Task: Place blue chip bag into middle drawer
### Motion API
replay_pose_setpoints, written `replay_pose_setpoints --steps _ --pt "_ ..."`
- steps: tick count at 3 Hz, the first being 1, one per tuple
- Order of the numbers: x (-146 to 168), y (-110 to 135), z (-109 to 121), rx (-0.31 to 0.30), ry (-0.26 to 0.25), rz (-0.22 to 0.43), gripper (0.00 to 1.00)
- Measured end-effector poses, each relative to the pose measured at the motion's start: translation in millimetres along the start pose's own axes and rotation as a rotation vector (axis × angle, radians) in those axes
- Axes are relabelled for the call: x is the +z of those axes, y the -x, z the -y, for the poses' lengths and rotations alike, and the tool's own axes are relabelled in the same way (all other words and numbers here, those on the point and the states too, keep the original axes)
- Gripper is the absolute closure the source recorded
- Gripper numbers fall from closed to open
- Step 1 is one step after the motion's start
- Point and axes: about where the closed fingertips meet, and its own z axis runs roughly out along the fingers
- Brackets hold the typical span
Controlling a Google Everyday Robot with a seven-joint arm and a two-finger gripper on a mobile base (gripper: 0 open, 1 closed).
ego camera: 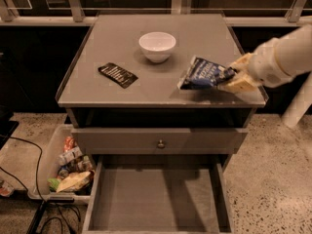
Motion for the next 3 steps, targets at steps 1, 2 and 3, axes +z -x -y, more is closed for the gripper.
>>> replay_pose_setpoints --steps 1,2,3 --pt "-63.4 17.8 -76.3 -0.077 -0.021 0.010 1.00" --pt "-116.6 17.6 -170.6 -0.129 0.000 -0.009 1.00" --pt "-134.7 2.2 -208.3 -0.138 -0.014 -0.048 1.00"
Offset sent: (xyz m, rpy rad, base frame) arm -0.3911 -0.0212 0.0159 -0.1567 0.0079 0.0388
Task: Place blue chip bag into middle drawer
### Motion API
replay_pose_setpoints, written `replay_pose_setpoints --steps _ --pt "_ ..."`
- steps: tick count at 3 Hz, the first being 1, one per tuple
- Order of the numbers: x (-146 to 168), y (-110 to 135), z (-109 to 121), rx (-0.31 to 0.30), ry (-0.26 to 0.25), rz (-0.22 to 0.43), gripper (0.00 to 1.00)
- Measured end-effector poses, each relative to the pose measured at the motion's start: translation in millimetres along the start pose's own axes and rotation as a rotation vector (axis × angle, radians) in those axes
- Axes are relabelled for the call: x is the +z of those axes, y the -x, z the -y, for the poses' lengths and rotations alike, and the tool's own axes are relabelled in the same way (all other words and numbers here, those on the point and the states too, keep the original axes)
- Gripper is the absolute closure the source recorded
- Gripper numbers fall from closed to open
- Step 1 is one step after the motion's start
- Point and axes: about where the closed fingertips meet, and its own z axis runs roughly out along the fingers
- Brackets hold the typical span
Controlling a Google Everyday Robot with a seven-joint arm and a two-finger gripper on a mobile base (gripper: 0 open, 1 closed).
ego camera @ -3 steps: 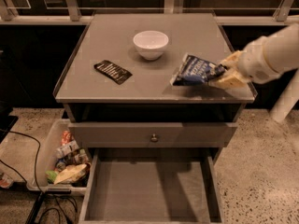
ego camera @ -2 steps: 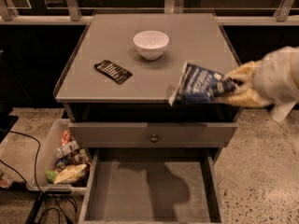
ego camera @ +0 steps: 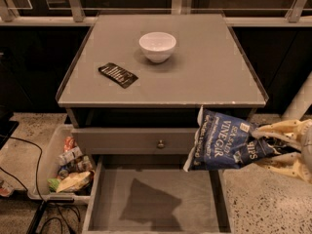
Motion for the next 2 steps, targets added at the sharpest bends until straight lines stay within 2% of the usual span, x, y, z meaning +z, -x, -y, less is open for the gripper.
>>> replay_pose_setpoints --steps 1,2 --pt "0.3 -0.8 0.1 -0.002 0.000 -0.003 1.00" --pt "33.4 -9.8 -13.8 0.026 0.060 -0.002 1.00"
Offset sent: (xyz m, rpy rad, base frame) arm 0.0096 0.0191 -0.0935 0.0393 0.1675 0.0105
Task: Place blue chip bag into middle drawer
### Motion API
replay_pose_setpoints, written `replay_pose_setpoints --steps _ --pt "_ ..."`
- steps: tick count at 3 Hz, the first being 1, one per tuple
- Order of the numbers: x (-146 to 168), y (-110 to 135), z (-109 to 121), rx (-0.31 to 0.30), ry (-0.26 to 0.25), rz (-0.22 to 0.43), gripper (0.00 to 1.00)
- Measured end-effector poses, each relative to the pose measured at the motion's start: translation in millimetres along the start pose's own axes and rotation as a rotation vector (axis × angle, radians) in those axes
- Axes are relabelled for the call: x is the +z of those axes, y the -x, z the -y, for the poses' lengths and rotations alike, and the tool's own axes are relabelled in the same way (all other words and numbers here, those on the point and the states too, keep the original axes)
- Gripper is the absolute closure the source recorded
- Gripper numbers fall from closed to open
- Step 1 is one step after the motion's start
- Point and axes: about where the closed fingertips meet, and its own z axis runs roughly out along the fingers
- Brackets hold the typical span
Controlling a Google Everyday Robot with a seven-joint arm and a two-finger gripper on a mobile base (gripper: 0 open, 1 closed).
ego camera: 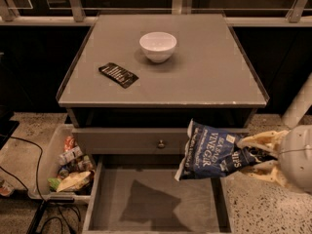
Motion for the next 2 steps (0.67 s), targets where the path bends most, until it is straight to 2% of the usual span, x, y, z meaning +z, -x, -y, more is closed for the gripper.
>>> replay_pose_setpoints --steps 1,2 --pt "62.8 -25.3 -29.9 0.050 0.111 -0.013 1.00" --pt "113.2 -55.3 -56.4 0.092 0.182 0.000 1.00"
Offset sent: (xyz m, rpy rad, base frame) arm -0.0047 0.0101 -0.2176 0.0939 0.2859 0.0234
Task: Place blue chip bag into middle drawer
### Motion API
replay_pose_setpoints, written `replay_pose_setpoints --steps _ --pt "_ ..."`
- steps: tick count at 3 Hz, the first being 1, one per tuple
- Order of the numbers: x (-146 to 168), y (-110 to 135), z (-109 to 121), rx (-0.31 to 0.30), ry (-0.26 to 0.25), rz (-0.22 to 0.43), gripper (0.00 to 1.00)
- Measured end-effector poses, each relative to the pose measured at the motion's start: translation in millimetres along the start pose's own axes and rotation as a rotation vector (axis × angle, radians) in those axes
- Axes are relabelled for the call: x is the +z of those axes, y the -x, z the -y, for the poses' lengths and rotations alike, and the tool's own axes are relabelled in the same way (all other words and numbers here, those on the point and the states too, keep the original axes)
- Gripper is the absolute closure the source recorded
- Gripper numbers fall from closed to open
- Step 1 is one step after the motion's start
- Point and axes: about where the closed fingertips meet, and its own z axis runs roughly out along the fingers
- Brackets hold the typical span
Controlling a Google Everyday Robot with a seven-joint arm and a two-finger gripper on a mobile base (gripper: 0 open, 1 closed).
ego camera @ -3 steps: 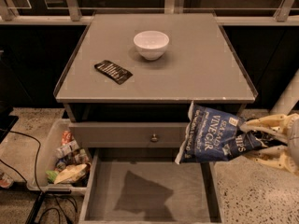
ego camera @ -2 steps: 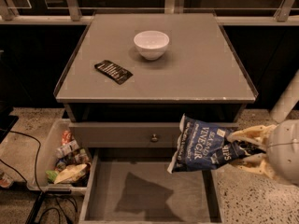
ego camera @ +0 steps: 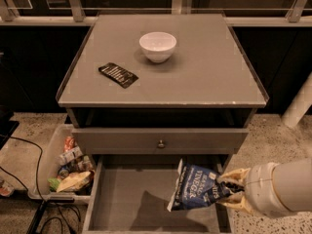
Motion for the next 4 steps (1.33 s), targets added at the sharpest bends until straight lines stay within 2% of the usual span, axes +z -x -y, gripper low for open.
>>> replay_pose_setpoints --steps 1,2,3,4 --pt "34.5 -24.9 -15.3 0.016 0.037 0.009 1.00" --pt "34.5 -24.9 -15.3 0.016 0.037 0.009 1.00" --pt "50.0 -32.2 -3.6 0.052 -0.005 0.044 1.00" --pt "80.6 -49.7 23.1 0.103 -0.100 0.105 1.00"
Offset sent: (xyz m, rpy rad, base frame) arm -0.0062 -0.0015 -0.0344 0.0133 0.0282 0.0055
